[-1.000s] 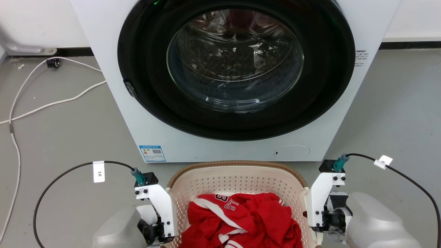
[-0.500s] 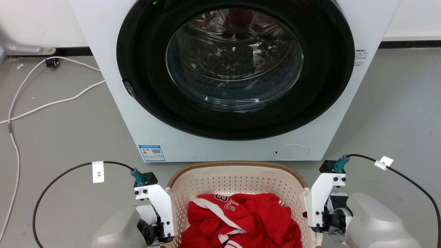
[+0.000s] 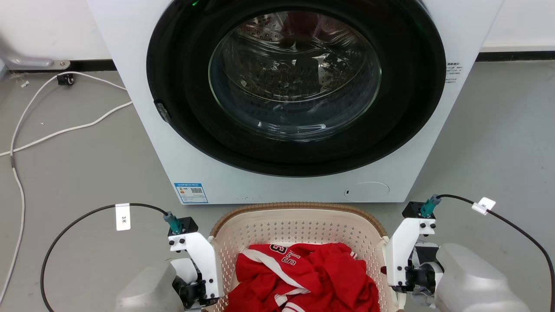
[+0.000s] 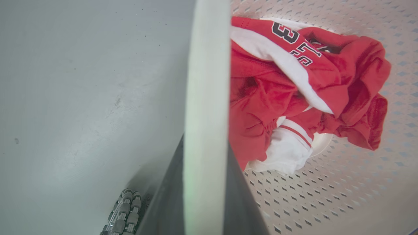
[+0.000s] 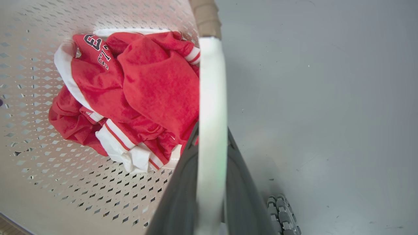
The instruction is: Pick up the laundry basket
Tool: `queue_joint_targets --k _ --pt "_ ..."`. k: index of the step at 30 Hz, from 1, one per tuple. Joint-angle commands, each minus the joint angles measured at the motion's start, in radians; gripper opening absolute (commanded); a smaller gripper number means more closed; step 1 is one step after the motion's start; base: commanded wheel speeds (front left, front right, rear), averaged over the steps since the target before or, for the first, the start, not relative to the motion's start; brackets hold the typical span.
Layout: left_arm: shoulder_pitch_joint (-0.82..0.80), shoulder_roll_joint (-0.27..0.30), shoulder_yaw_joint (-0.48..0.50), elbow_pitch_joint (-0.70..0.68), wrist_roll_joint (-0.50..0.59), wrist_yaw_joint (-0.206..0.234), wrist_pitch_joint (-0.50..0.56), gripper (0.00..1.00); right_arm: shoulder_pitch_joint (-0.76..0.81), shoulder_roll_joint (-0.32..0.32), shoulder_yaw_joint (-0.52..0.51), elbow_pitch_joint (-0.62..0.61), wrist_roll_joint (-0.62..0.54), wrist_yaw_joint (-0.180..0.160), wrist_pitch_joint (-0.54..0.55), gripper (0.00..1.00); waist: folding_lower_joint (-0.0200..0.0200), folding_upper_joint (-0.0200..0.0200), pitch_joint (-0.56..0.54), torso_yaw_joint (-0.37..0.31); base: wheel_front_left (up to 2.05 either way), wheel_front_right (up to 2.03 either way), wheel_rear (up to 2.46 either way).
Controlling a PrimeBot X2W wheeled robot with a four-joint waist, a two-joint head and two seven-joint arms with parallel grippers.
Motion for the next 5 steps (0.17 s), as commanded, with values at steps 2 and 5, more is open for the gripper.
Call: queue_joint_targets --k 2,5 --pt "-0.022 -0.010 -0.003 -0.007 -0.007 -0.008 -0.008 0.00 -0.013 0.018 0.004 -0.008 0.011 0.014 -0.002 0.00 0.0000 0.0000 0.001 -0.001 0.00 0.00 0.00" --pt "-0.023 -0.006 -0.005 -0.008 -0.011 -0.008 -0.010 0.00 -0.014 0.017 0.007 -0.007 0.015 0.014 -0.006 0.00 0.0000 0.0000 0.002 -0.001 0.00 0.00 0.00"
